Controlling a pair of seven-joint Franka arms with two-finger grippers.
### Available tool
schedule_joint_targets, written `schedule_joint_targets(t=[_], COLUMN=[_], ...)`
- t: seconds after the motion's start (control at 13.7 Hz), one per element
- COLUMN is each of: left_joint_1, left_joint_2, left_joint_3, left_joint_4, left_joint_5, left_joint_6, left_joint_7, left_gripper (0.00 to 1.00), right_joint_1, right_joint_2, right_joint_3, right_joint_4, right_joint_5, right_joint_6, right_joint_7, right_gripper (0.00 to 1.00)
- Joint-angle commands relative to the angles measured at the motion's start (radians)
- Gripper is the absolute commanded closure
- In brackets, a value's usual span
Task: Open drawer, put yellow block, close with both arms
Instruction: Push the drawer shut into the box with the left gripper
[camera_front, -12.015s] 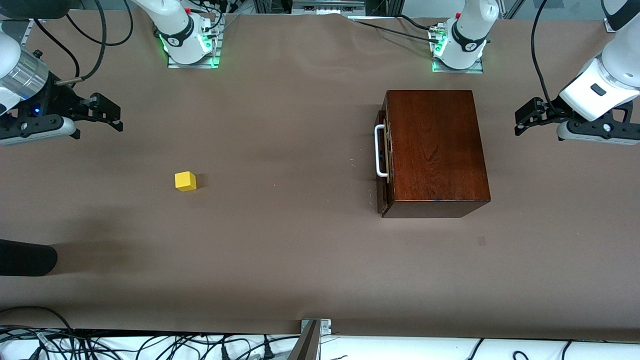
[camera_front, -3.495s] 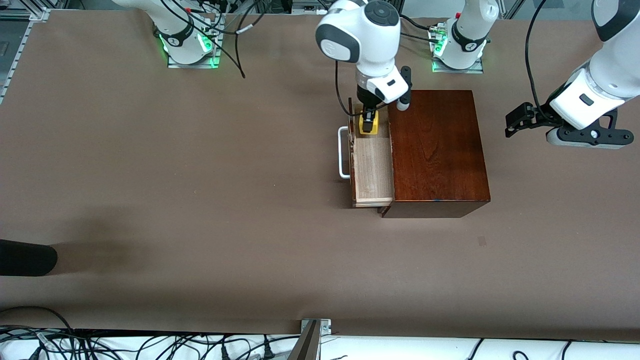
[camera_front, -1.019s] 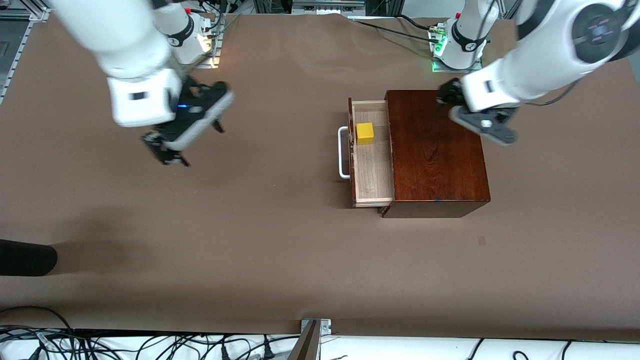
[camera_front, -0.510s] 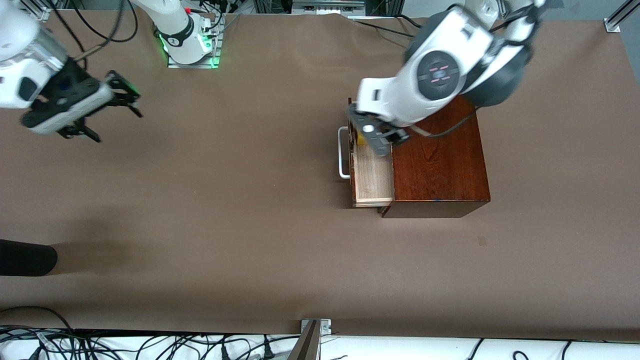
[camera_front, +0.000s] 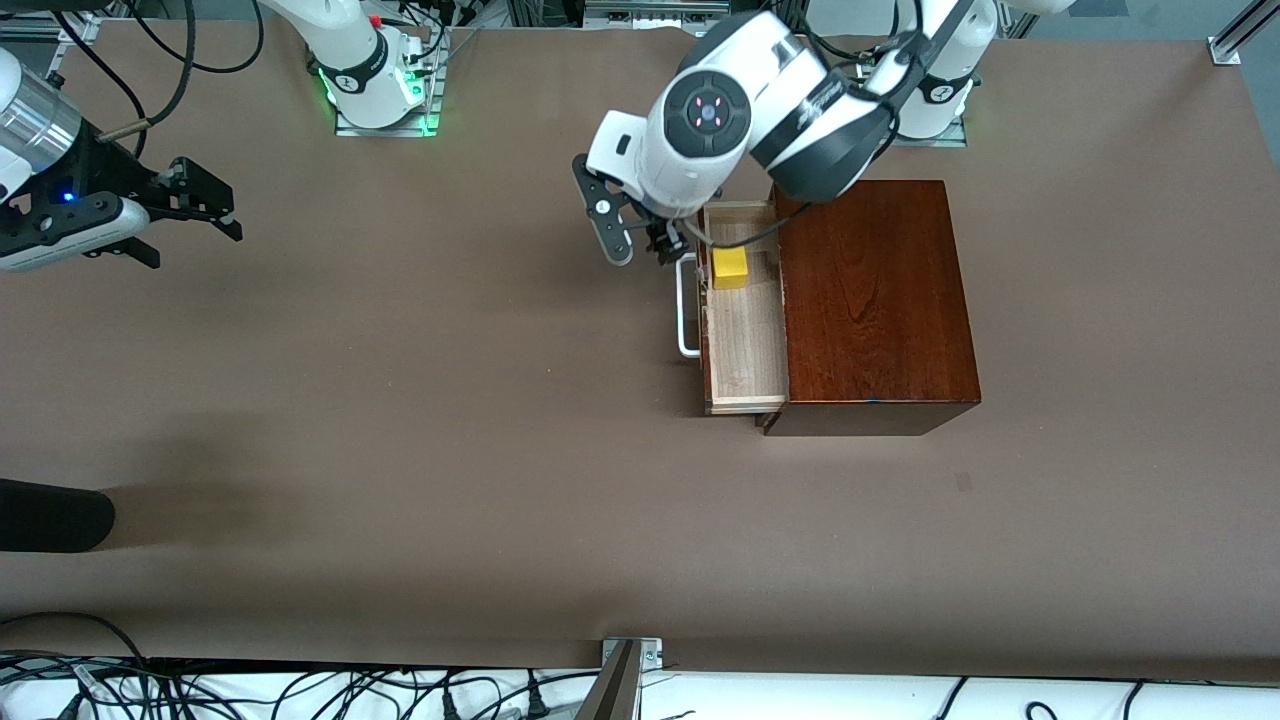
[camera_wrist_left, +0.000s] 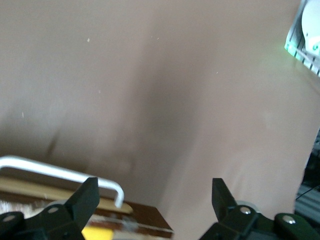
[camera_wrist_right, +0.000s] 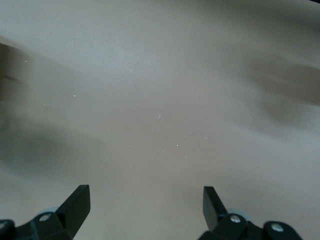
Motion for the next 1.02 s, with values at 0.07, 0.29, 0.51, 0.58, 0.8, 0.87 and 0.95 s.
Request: schedule_joint_targets(t=[0.07,0.29,0.51,0.58,0.8,0.87,0.95], left_joint_1=[-0.03,-0.053,-0.039,-0.027,-0.01,-0.008,-0.004], left_joint_2=[0.108,0.161,0.156,0.152,0.145,0.144,0.138], left_joint_3=[0.007,0.007,0.015,0.018,0.019,0.019,0.019], left_joint_4=[0.017,-0.003,-0.06,-0.057,-0.055,-0.054,-0.054], left_joint_5=[0.076,0.23,0.317,0.346,0.42,0.446,0.457], left_joint_6=[0.144,0.156,0.1,0.051,-0.066,-0.095,-0.117], left_joint_7=[0.261,0.283,0.288,0.299,0.323,0.323,0.325], left_gripper=[0.0,0.0,0.0,0.0,0.0,0.0,0.0], right_joint_1=[-0.018,-0.017,-0.024,-0.024,-0.023,-0.021,-0.018], right_joint_2=[-0.011,0.027,0.028,0.029,0.035,0.034,0.034], right_joint_3=[0.016,0.018,0.007,0.009,0.009,0.012,0.018], right_joint_4=[-0.002,0.047,0.084,0.084,0.085,0.087,0.09], right_joint_5=[-0.018,-0.036,-0.038,-0.039,-0.033,-0.029,-0.032], right_joint_6=[-0.007,-0.027,-0.064,-0.064,-0.064,-0.064,-0.064], right_joint_7=[0.025,0.037,0.034,0.037,0.048,0.045,0.043], right_gripper=[0.0,0.0,0.0,0.0,0.0,0.0,0.0])
